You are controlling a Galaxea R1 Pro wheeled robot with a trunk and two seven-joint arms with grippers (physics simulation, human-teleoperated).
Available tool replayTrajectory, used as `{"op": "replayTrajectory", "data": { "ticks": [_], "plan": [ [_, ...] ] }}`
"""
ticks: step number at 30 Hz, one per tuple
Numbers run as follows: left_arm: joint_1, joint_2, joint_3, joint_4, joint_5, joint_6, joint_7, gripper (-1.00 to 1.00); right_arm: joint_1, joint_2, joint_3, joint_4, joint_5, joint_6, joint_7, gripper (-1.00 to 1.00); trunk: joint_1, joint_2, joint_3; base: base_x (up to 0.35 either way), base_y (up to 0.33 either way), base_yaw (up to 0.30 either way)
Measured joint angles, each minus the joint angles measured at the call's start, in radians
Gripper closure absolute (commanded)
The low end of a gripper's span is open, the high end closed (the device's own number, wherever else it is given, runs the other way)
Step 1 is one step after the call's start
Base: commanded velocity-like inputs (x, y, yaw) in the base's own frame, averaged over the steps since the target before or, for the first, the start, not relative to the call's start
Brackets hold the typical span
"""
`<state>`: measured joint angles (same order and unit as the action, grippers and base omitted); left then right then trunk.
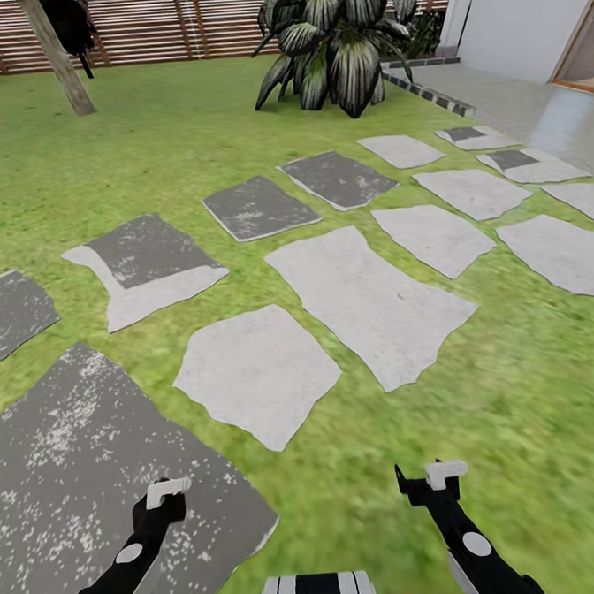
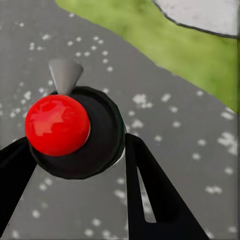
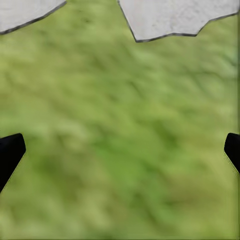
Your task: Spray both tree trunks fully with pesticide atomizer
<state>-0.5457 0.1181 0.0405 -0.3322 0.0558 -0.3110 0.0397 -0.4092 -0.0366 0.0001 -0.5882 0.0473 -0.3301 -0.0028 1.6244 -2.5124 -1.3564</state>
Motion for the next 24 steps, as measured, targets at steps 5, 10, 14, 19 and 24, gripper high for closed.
{"op": "replayTrajectory", "data": {
  "ticks": [5, 10, 14, 19, 24],
  "plan": [
    [0.000, 0.000, 0.000, 0.001, 0.000, 0.001, 0.000, 1.00, 0.000, 0.000, 0.000, -0.001, 0.000, 0.000, 0.001, -1.00, -0.002, 0.001, 0.019, 0.000, 0.000, 0.000],
    [0.000, 0.000, 0.000, 0.002, 0.000, 0.001, 0.000, 1.00, 0.000, 0.001, 0.000, -0.001, 0.000, -0.001, 0.000, -1.00, -0.004, 0.002, 0.039, 0.000, 0.000, 0.000],
    [0.002, 0.002, -0.001, 0.013, -0.001, 0.002, 0.000, 1.00, 0.002, -0.001, -0.001, 0.000, 0.000, -0.003, -0.001, -1.00, -0.006, 0.003, 0.057, 0.000, 0.000, 0.000],
    [0.061, 0.001, -0.003, 0.013, -0.004, 0.001, 0.002, 1.00, 0.003, -0.007, -0.002, 0.128, 0.000, -0.039, -0.001, -1.00, -0.009, 0.004, 0.084, 0.000, 0.000, 0.000],
    [0.097, 0.002, -0.002, 0.010, -0.004, 0.001, 0.004, 1.00, 0.003, -0.010, 0.000, 0.217, 0.001, -0.109, 0.000, -1.00, -0.011, 0.006, 0.111, 0.000, 0.000, 0.000]
  ]
}}
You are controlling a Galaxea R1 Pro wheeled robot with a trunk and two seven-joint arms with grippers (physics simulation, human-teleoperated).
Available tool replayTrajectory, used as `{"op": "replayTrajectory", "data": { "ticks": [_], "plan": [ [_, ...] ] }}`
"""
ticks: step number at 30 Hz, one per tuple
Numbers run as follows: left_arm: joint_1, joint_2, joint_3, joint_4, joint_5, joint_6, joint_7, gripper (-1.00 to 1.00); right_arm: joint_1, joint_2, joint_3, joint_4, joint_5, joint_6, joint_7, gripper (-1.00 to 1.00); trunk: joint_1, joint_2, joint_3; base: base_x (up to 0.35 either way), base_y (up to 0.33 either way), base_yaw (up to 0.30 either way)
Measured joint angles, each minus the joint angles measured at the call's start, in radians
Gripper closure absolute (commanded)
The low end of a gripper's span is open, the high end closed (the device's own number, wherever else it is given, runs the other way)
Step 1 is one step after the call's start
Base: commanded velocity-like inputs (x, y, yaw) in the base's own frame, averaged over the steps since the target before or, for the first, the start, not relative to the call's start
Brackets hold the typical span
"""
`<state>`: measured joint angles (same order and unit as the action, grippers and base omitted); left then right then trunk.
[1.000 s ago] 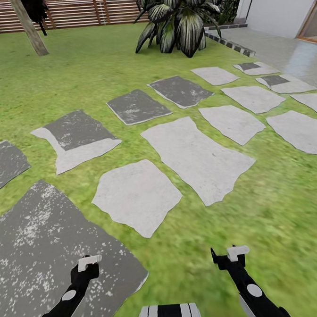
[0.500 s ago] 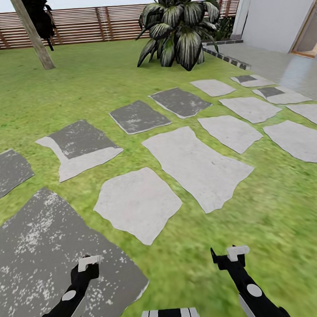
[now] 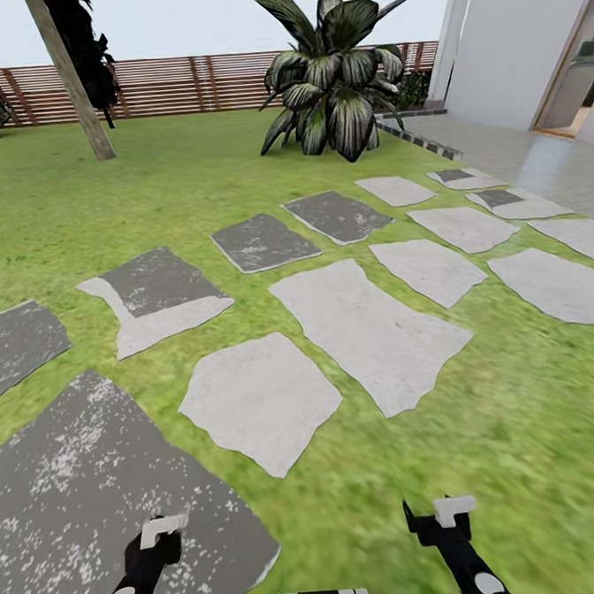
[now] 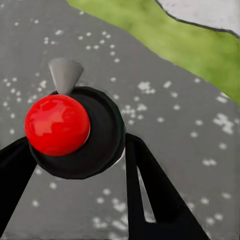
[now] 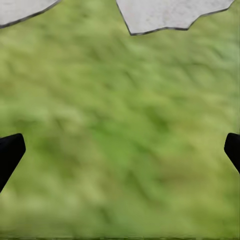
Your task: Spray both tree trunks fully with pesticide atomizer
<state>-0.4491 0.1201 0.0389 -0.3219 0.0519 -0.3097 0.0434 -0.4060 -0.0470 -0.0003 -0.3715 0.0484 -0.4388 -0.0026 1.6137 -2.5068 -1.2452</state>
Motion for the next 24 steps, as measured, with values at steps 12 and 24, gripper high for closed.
{"op": "replayTrajectory", "data": {
  "ticks": [12, 24],
  "plan": [
    [0.089, 0.015, 0.002, 0.002, 0.003, -0.008, 0.004, 1.00, 0.001, -0.012, -0.001, 0.097, -0.002, -0.034, -0.002, -1.00, -0.005, 0.003, 0.065, 0.000, 0.000, 0.000],
    [0.127, 0.013, 0.001, 0.005, 0.004, -0.040, 0.005, 1.00, 0.002, -0.039, 0.001, 0.215, -0.004, -0.158, -0.003, -1.00, -0.011, 0.006, 0.131, 0.000, 0.000, 0.000]
  ]
}}
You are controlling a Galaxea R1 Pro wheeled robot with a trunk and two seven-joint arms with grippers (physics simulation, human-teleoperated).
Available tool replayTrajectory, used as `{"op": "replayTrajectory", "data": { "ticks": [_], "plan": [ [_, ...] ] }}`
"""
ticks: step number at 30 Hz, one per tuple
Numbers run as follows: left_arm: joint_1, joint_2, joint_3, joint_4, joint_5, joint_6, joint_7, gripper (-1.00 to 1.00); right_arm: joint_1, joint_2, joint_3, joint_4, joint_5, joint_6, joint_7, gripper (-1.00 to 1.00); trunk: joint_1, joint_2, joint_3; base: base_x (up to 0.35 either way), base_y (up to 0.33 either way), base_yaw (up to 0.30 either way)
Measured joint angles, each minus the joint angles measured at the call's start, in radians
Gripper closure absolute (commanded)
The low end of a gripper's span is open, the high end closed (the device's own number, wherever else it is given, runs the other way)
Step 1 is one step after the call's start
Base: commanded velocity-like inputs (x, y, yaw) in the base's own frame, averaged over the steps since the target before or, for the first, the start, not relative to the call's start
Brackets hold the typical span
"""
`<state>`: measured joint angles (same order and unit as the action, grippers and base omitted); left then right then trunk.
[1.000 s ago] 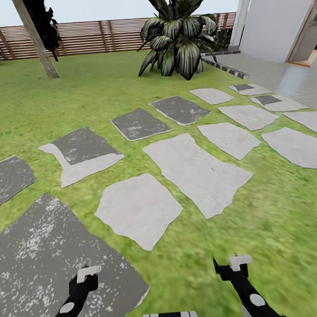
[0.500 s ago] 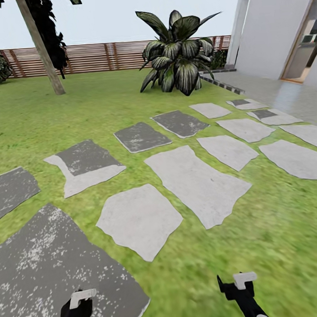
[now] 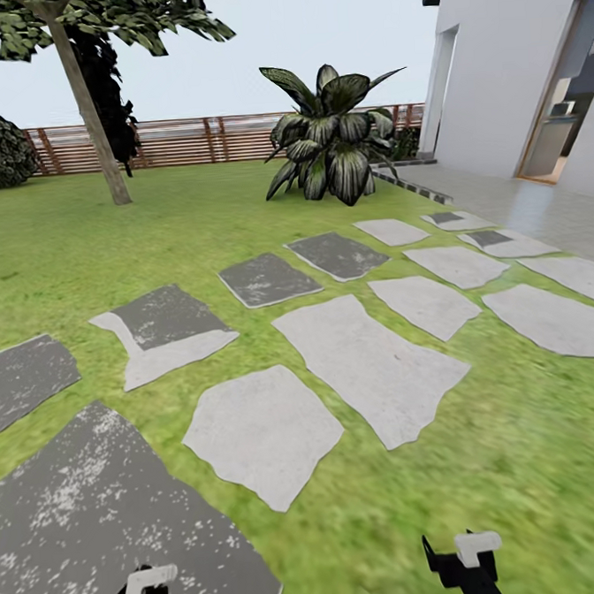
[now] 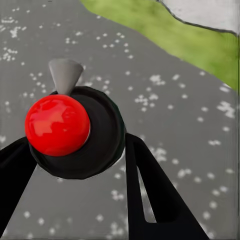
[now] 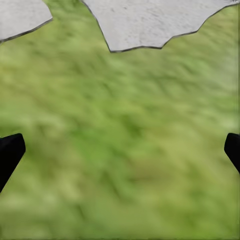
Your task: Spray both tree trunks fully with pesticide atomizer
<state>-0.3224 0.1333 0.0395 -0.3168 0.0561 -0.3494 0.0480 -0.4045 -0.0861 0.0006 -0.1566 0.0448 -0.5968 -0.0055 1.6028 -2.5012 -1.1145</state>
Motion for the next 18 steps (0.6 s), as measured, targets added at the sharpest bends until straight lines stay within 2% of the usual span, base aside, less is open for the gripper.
{"op": "replayTrajectory", "data": {
  "ticks": [6, 18],
  "plan": [
    [0.005, 0.000, -0.001, 0.001, -0.001, -0.002, 0.000, 1.00, 0.000, 0.000, 0.000, 0.008, -0.001, -0.003, 0.000, -1.00, -0.003, 0.001, 0.033, 0.000, 0.000, 0.000],
    [0.005, -0.002, -0.001, 0.023, 0.001, -0.002, 0.000, 1.00, 0.000, 0.001, 0.000, 0.010, -0.002, -0.002, 0.000, -1.00, -0.049, 0.085, 0.088, 0.000, 0.000, 0.000]
  ]
}}
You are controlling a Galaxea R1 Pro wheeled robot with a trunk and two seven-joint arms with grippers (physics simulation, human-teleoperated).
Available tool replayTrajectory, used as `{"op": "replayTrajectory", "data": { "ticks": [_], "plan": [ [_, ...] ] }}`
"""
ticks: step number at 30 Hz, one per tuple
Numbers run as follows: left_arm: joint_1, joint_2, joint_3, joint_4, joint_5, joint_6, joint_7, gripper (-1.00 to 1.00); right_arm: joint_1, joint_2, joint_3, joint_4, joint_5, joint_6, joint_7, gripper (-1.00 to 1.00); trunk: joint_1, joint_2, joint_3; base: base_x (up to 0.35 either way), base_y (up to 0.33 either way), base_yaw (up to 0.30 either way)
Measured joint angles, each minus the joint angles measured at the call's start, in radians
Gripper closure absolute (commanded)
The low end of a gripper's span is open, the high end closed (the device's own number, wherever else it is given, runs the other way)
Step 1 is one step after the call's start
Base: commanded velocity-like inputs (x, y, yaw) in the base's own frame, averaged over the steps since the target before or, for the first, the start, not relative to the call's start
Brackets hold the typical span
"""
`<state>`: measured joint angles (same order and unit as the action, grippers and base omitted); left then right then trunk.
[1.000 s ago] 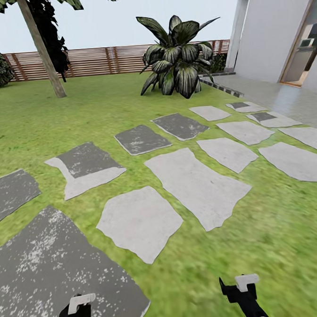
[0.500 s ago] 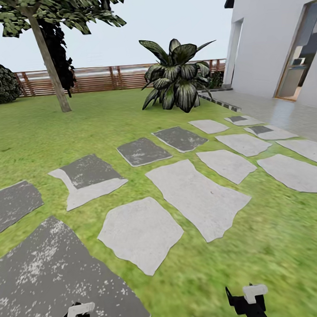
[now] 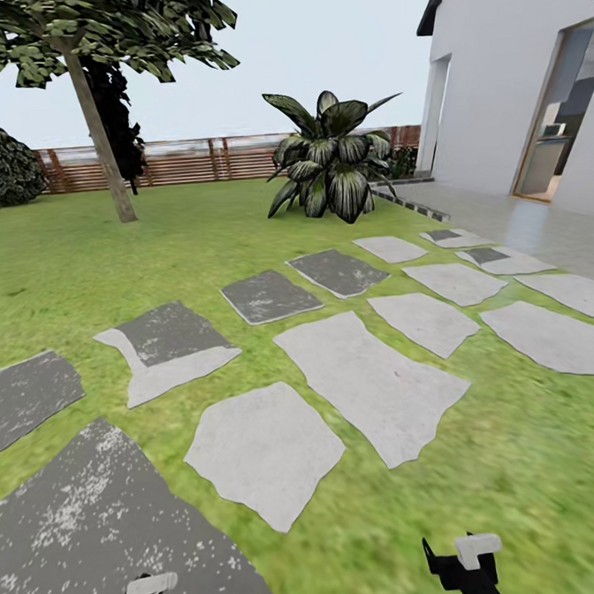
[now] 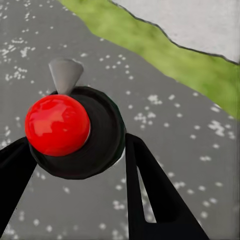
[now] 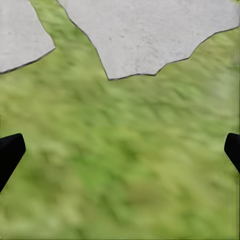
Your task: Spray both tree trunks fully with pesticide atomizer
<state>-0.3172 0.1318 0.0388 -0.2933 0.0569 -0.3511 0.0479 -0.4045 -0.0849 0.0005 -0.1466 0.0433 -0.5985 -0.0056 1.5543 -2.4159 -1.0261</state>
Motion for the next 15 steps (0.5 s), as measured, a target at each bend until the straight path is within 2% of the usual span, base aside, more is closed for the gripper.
{"op": "replayTrajectory", "data": {
  "ticks": [15],
  "plan": [
    [0.000, -0.001, 0.000, 0.001, 0.000, 0.000, 0.000, 1.00, 0.000, -0.004, -0.001, -0.003, 0.000, 0.000, 0.000, -1.00, -0.057, 0.105, 0.048, 0.000, 0.000, 0.000]
  ]
}}
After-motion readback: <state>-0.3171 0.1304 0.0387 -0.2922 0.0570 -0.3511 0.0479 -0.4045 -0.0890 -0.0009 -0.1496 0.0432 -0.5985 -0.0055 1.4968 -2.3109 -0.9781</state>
